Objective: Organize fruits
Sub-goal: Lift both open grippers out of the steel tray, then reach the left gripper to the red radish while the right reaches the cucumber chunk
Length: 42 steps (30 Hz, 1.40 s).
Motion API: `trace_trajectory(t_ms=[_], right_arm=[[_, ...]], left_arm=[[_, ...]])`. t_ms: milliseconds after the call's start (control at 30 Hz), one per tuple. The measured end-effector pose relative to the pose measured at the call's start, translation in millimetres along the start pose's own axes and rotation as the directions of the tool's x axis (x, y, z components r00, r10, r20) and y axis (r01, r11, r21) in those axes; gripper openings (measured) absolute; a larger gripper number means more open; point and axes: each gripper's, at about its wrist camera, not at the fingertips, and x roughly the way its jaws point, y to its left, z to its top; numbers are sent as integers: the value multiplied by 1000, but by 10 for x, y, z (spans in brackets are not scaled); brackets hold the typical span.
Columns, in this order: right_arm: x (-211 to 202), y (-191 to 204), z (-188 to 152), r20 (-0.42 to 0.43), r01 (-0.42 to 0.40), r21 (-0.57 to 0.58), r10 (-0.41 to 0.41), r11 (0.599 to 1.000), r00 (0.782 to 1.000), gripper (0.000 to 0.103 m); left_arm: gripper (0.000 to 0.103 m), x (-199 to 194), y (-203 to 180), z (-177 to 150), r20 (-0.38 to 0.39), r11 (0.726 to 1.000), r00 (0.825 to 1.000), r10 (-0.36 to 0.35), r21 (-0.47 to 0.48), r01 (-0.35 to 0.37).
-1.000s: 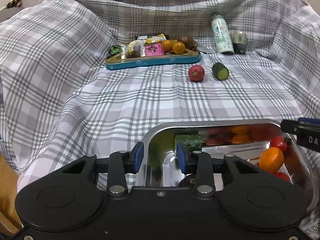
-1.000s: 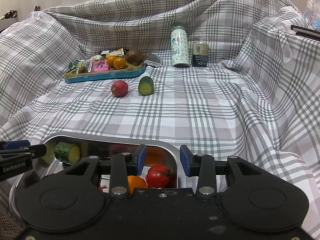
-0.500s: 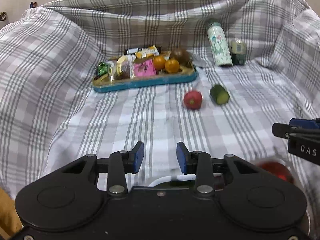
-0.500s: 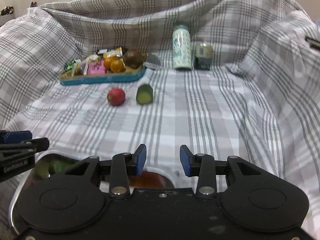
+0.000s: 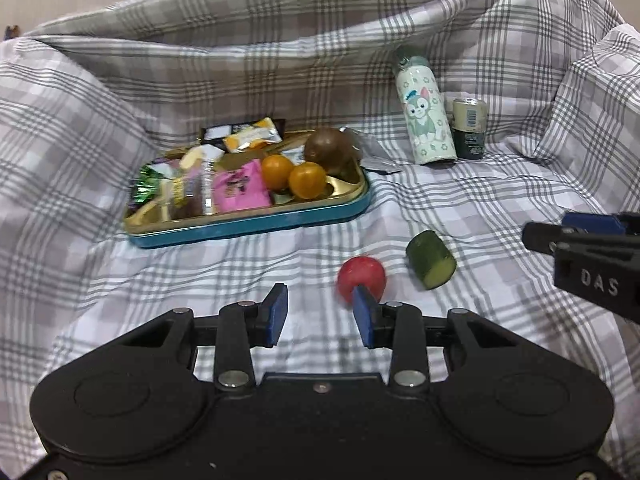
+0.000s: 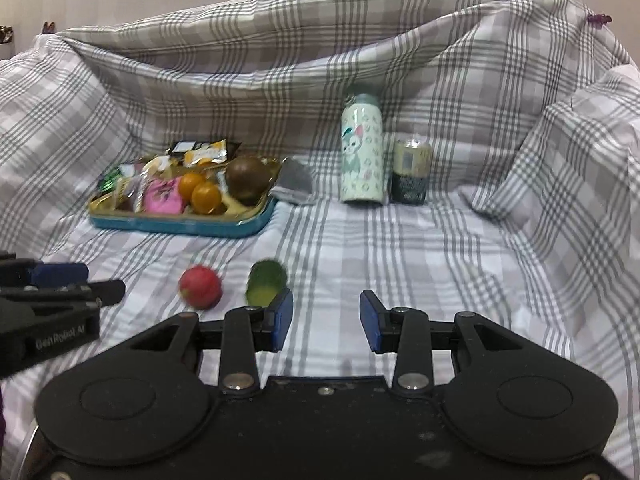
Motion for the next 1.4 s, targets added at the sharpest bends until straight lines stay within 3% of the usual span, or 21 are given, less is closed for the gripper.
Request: trace_trajectory(t_ms=[333, 400, 633, 1033, 1400], right_arm=[[536, 7, 221, -12, 8, 13, -8, 1000, 1000, 40], [617, 9, 229, -13, 11, 23, -11, 1000, 1000, 40], [765, -88, 182, -37, -12, 122, 17, 993, 999, 40], [800, 98, 147, 12, -5, 27, 4, 1000, 1000, 40], [892, 107, 125, -40, -38, 37, 39, 999, 998, 42]], left_arm=[[46, 408, -71, 30, -36, 999, 999, -32, -4, 32], [51, 417, -80, 17, -13, 1000, 999, -30, 0, 30], [51, 445, -123, 16, 17, 998, 998, -65, 16, 64], [53, 542, -108, -22, 9, 997, 997, -79, 13, 79], [53, 495, 126, 29, 41, 993, 999, -31, -110, 36]])
